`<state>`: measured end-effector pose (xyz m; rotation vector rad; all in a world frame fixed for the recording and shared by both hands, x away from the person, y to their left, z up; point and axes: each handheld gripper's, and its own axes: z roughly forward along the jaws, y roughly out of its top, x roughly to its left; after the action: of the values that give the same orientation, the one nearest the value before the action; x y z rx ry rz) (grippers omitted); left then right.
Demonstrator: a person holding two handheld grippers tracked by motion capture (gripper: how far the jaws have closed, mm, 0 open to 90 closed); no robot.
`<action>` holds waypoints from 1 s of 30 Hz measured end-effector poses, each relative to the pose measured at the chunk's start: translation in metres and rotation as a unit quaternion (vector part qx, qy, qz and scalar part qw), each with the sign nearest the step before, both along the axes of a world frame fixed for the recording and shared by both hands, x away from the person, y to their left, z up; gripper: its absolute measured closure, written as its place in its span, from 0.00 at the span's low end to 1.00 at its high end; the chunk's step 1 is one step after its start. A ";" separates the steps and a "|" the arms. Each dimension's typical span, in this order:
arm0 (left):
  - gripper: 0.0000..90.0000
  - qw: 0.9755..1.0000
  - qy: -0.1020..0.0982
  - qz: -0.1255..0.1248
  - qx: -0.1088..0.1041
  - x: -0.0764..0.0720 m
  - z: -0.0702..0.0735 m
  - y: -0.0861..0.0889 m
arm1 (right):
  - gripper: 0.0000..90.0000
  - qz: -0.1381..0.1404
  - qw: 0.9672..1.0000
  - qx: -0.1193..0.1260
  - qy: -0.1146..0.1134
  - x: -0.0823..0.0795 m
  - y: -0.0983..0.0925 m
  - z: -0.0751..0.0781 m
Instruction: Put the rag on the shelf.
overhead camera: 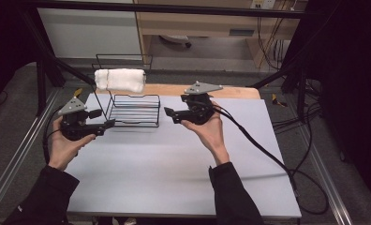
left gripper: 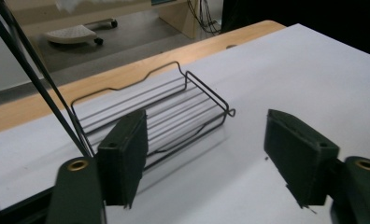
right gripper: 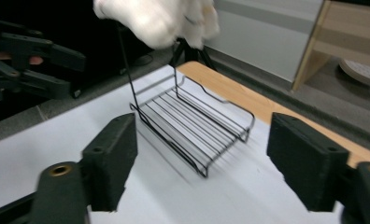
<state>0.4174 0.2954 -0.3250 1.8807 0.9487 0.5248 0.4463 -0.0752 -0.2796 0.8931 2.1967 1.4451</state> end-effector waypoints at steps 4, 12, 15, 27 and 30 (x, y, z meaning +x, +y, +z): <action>0.25 1.000 0.009 -0.005 0.004 -0.005 -0.014 -0.003 | 0.15 -0.008 1.000 0.001 0.014 -0.005 -0.021 -0.017; 0.12 1.000 0.011 -0.021 0.011 -0.018 -0.036 -0.012 | 0.07 -0.020 0.999 0.002 0.037 -0.016 -0.059 -0.051; 0.09 0.999 0.018 -0.028 0.010 -0.023 -0.044 -0.016 | 0.06 -0.022 0.999 0.003 0.041 -0.022 -0.070 -0.063; 0.08 0.998 0.040 -0.041 0.013 -0.037 -0.082 -0.017 | 0.02 -0.037 0.996 -0.010 0.079 -0.044 -0.114 -0.109; 0.08 0.998 0.044 -0.042 0.014 -0.038 -0.088 -0.016 | 0.01 -0.039 0.995 -0.011 0.090 -0.051 -0.124 -0.120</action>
<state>0.3795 0.2792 -0.4127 1.9730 0.9202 0.4099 0.3955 -0.1993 -0.3998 1.1288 2.2712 1.3491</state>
